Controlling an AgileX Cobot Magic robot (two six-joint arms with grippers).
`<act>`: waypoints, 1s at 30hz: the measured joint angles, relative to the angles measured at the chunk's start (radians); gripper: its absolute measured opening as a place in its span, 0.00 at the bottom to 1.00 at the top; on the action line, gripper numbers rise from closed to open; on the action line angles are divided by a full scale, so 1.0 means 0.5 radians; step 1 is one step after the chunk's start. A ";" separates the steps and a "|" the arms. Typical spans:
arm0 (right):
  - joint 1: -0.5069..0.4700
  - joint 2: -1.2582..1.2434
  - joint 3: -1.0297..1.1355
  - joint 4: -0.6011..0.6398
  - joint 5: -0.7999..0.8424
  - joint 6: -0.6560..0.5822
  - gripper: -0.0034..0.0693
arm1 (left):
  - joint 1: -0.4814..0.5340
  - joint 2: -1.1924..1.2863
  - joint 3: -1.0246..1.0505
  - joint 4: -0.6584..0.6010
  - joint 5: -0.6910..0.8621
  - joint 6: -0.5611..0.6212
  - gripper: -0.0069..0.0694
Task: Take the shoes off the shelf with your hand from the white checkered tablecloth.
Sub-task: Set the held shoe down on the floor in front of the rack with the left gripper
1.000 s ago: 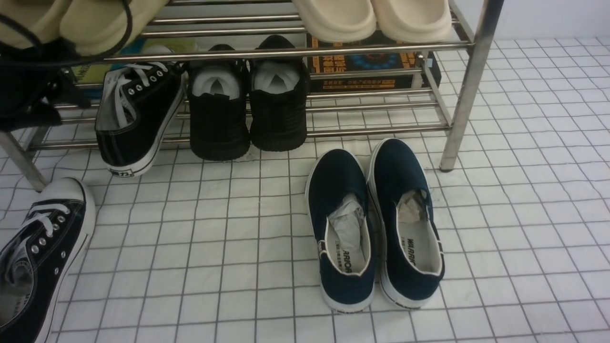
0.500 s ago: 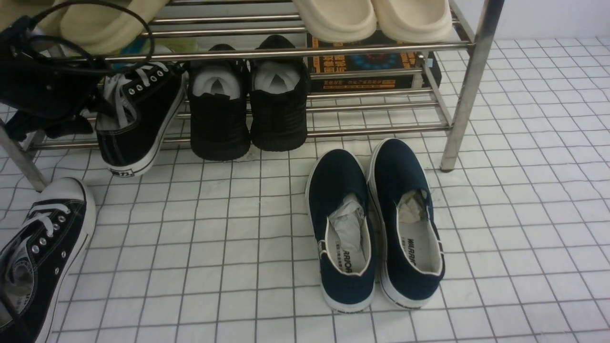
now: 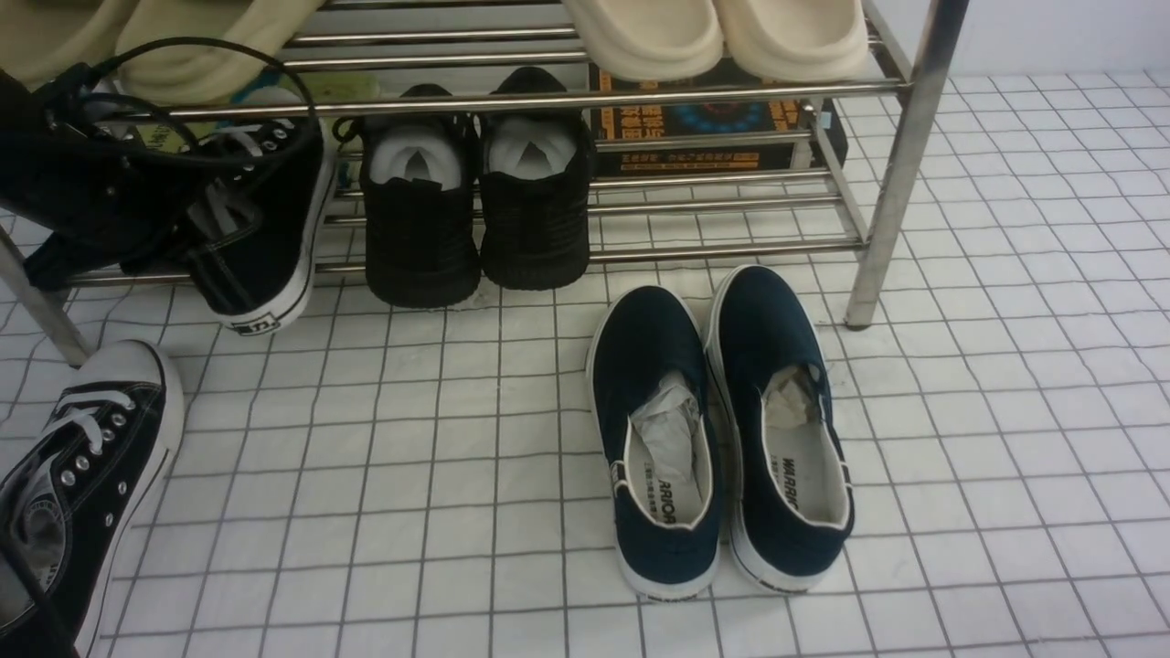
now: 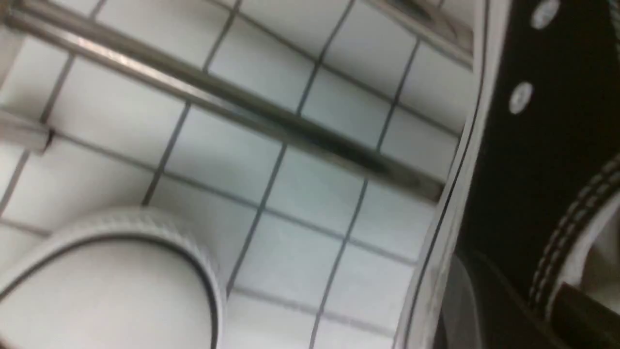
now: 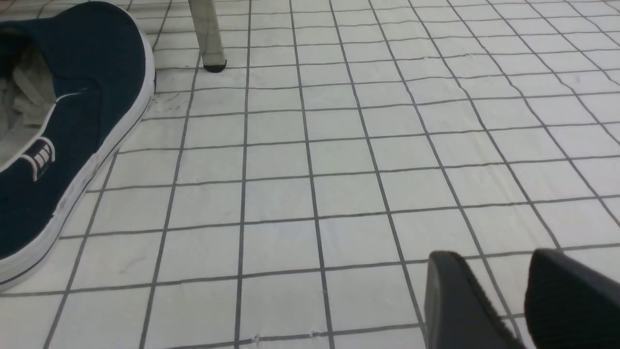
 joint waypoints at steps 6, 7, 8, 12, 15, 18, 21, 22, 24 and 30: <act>0.000 0.000 0.000 0.000 0.000 0.000 0.38 | -0.013 -0.299 0.009 0.169 0.581 -0.014 0.11; 0.000 0.000 0.000 0.000 0.000 0.000 0.38 | -0.013 -0.341 0.017 0.187 0.654 -0.013 0.11; 0.000 0.000 0.000 0.000 0.000 0.000 0.38 | -0.013 -0.350 0.019 0.191 0.667 -0.013 0.11; 0.000 0.000 0.000 0.000 0.000 0.000 0.38 | -0.014 -0.535 0.209 0.235 0.778 -0.009 0.11; 0.000 0.000 0.000 0.000 0.000 0.000 0.38 | -0.015 -0.661 0.474 0.255 0.698 -0.009 0.11; 0.000 0.000 0.000 0.000 0.000 0.000 0.38 | -0.015 -0.763 0.766 0.250 0.487 -0.009 0.11; 0.000 0.000 0.000 0.000 0.000 0.000 0.38 | -0.015 -0.794 0.923 0.243 0.366 -0.024 0.11; 0.000 0.000 0.000 0.000 0.000 0.000 0.38 | -0.015 -0.802 1.025 0.243 0.285 -0.041 0.11; 0.000 0.000 0.000 0.000 0.000 0.000 0.38 | -0.015 -0.802 1.112 0.243 0.196 -0.059 0.11; 0.000 0.000 0.000 0.000 0.000 0.000 0.38 | -0.015 -0.802 1.233 0.261 0.068 -0.100 0.11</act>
